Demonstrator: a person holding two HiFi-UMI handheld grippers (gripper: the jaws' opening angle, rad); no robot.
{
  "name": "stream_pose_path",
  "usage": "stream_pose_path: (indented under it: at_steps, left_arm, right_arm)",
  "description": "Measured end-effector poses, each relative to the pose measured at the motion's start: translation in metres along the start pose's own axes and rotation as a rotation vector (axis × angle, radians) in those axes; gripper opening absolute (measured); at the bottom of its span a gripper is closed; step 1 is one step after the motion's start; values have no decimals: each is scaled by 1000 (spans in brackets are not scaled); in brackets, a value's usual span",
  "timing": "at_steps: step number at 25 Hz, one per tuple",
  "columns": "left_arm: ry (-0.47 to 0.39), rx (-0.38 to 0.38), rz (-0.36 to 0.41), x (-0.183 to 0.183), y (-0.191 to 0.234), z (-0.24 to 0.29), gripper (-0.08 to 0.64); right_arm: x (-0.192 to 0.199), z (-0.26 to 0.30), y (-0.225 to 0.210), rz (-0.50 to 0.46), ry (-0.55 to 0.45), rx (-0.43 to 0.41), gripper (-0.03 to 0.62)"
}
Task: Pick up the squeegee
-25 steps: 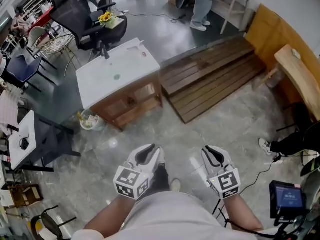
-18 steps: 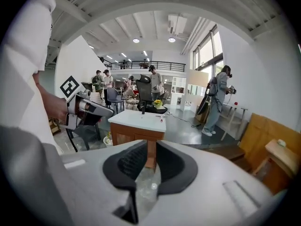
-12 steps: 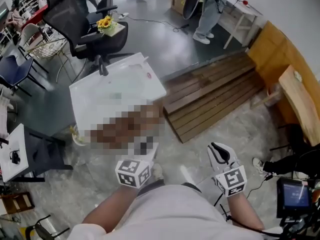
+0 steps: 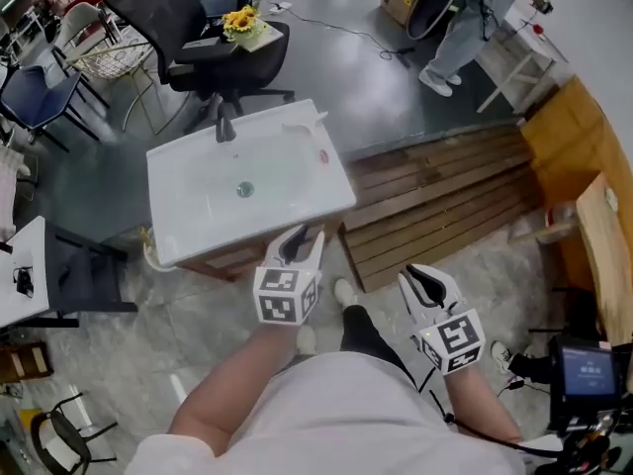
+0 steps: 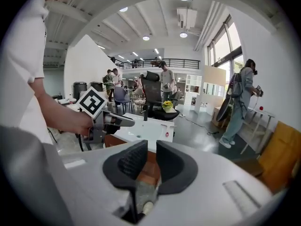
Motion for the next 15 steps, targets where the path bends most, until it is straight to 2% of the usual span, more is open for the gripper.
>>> stream_pose_path:
  at_steps: [5, 11, 15]
  left_arm:
    - [30, -113, -15, -22, 39, 72, 137]
    - [52, -272, -68, -56, 80, 176, 143]
    - [91, -365, -71, -56, 111, 236, 158]
  right_arm:
    - [-11, 66, -44, -14, -7, -85, 43]
    - [-45, 143, -132, -70, -19, -165, 43]
    - [-42, 177, -180, -82, 10, -194, 43]
Point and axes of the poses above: the fingertips, and each gripper's own axes: z forward along the fingers, y to its left, x out of its underside, the point moved 8 cm from there along -z, backward along the fingers, and after that the axes turned 11 degrees about x, right-handed, at the moved point
